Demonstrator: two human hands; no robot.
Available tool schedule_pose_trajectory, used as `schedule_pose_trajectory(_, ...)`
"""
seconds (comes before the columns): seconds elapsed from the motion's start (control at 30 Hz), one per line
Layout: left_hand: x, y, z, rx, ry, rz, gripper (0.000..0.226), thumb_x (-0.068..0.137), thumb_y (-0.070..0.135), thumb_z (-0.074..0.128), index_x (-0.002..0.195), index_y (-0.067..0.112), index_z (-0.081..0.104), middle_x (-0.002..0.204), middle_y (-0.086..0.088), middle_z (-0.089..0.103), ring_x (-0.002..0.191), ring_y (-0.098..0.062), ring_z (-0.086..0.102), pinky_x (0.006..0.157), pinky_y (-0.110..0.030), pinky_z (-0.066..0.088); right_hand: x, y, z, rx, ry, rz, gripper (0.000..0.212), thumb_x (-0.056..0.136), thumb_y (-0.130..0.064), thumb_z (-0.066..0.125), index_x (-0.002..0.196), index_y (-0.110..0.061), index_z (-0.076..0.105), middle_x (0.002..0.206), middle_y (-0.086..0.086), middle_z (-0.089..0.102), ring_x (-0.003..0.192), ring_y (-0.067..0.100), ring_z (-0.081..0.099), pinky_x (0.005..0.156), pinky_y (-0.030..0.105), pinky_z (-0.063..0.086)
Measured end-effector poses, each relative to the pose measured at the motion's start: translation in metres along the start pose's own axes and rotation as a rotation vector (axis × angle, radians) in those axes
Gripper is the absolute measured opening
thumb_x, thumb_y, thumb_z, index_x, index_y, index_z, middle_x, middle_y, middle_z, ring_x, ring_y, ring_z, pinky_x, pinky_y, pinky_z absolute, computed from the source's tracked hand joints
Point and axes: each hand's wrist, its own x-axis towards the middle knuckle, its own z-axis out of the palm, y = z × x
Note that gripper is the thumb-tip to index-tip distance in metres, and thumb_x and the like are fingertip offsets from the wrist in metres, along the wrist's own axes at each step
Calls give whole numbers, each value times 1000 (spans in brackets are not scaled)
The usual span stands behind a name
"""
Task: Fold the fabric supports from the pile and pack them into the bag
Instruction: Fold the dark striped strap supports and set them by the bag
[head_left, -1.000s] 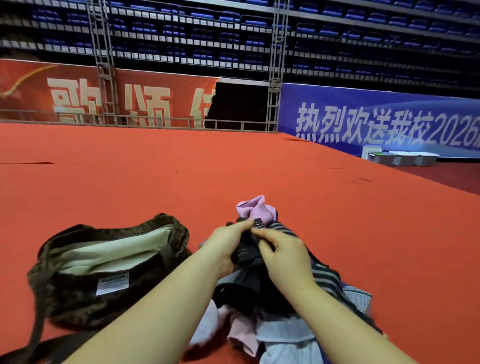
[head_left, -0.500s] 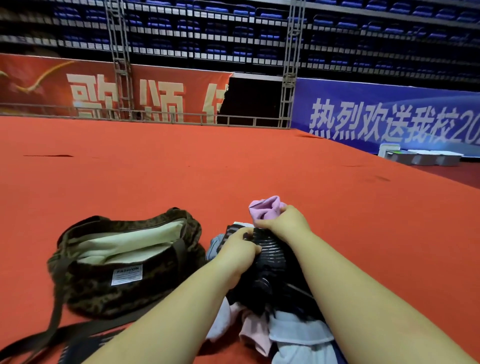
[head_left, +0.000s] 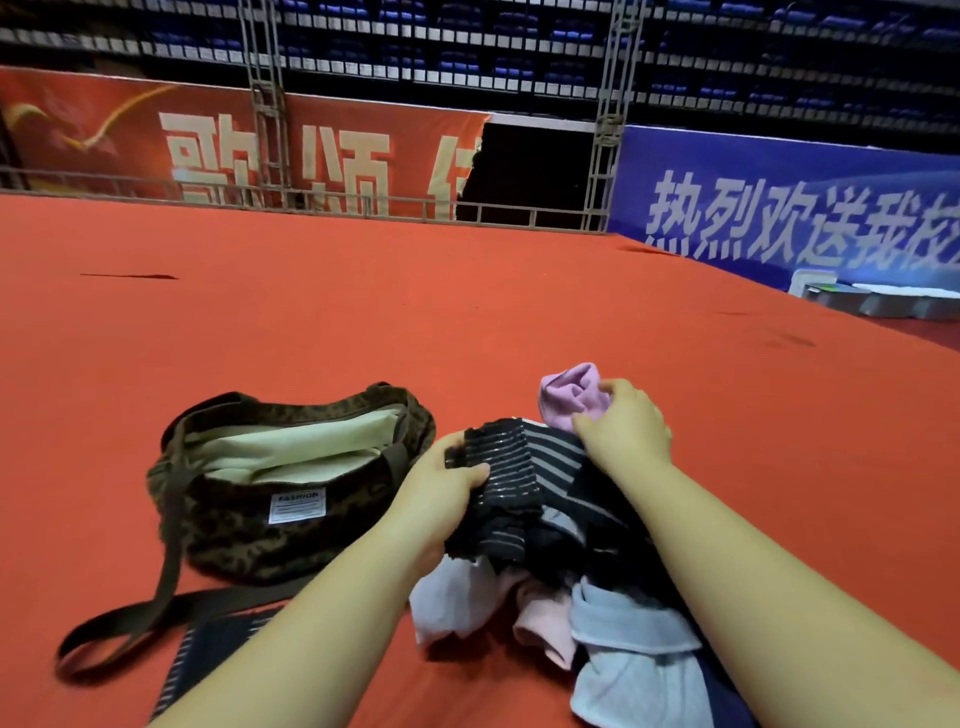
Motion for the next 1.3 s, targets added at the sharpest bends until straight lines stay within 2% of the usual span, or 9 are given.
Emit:
schedule_pose_trajectory(0.13,-27,-10,-21,-99,40,28,30,91,-4,51,114,12,61,107,-12,70,99,-27,67,86,-39,53,-81,-28,-5,304,-8,-305,9,88,-30,61,92,-24,64,95,-9,66,91,11,61,80,25,44)
schedule_pose_trajectory(0.27,-69,-31,-41,-70,78,53,30,90,-2,55,116,10,60,108,-13,69,100,-26,67,90,-39,52,-161,-23,18,473,-191,-247,15,81,-25,71,77,-34,60,79,-19,66,78,-8,61,74,13,45)
schedule_pose_trajectory(0.4,-114,-56,-58,25,114,61,29,87,-2,61,111,13,58,106,-5,68,95,-14,66,87,-23,52,-213,-6,43,576,-81,-159,16,79,-16,73,76,-28,64,79,-10,67,75,3,62,69,13,44)
schedule_pose_trajectory(0.53,-147,-76,-72,368,369,174,28,81,12,71,97,26,52,99,11,55,79,1,52,71,-7,40,-248,-5,50,670,27,-101,21,79,-8,72,75,-27,64,77,-12,67,75,-3,60,66,4,40)
schedule_pose_trajectory(0.6,-161,-75,-69,316,299,156,5,87,22,66,84,21,60,81,9,63,67,-1,52,63,-10,39,-261,-6,53,619,65,-175,20,79,-11,72,77,-29,63,81,-15,66,78,0,59,70,6,40)
schedule_pose_trajectory(0.7,-172,-74,-60,96,105,-1,31,87,41,63,74,13,61,71,2,65,67,-11,61,63,-23,48,-277,-9,57,515,22,-324,9,77,-28,60,84,-27,66,89,-22,63,88,-1,57,78,9,40)
schedule_pose_trajectory(0.87,-175,-70,-62,-57,136,-48,12,93,6,51,83,2,55,77,-12,63,73,-19,64,65,-23,53,-288,-5,49,471,-36,-474,24,80,-33,54,95,-26,72,104,-28,60,100,-8,54,90,4,35)
schedule_pose_trajectory(1.1,-185,-68,-58,70,18,92,21,97,4,44,88,11,62,89,-10,69,85,-25,63,85,-45,51,-283,-2,32,921,-238,-99,21,81,-1,69,92,-18,66,78,-7,72,71,-2,65,64,9,47)
schedule_pose_trajectory(1.3,-190,-66,-80,28,-2,33,22,99,3,38,98,3,60,94,-12,70,81,-15,66,72,-26,56,-269,19,13,909,-96,28,18,85,-3,64,78,-20,64,64,-13,68,62,-2,61,62,9,47)
